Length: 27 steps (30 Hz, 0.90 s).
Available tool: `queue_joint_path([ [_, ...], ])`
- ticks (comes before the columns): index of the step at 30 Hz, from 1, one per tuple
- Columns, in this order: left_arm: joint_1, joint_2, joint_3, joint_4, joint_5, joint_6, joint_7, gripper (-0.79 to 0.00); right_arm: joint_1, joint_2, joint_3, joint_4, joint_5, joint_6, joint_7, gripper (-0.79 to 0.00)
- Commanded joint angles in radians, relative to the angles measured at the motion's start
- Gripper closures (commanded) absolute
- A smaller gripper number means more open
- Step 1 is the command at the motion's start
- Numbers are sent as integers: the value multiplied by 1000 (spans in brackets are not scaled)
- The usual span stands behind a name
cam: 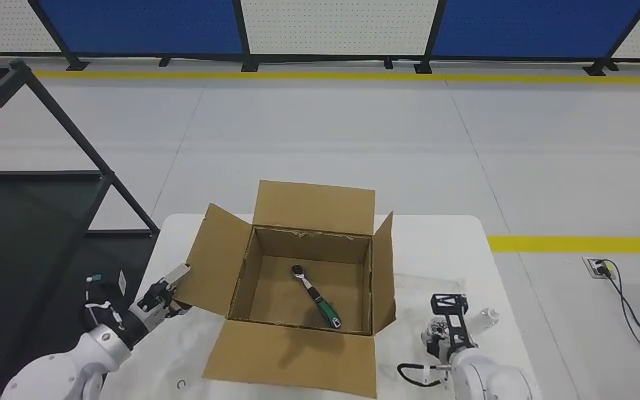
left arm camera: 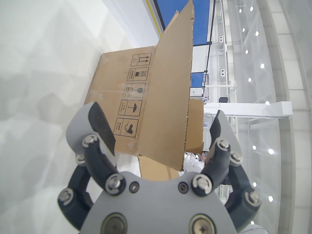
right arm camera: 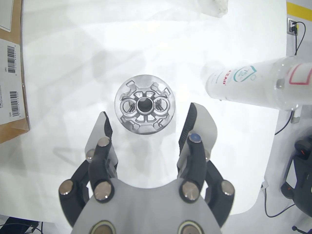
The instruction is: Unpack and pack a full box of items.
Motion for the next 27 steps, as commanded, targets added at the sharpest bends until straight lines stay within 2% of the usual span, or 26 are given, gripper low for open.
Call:
queue_joint_path([
  [1,4,1,-1,-3,-3,-2,1,-785,7,2,5,14,12,13,-5,-354],
  [8,19,3,-13,-14,-11,-9,6,-785,42,9,13,71,33,35,-9,-314],
  [10,22,4,-15,-13,-13,-12,7,-785,48,12,14,80,37,37,-9,-212],
  [12,24,5,-17,-12,-14,-12,8,-785,50,14,15,82,42,40,-12,-148],
  [15,26,6,-17,-13,-16,-12,9,-785,46,17,13,72,47,42,-15,-102],
  [16,27,6,-17,-14,-15,-13,8,-785,40,18,11,64,48,44,-15,-120],
  [17,27,6,-17,-13,-15,-13,8,-785,35,19,10,55,47,46,-14,-179],
  [19,27,7,-16,-13,-18,-14,7,-785,24,21,6,34,49,47,-13,-446],
  [21,26,8,-15,-12,-17,-15,5,-785,12,23,1,11,47,48,-11,-785],
  [27,25,9,-12,-8,-20,-17,5,-785,-9,28,-20,-36,37,48,-9,-785],
])
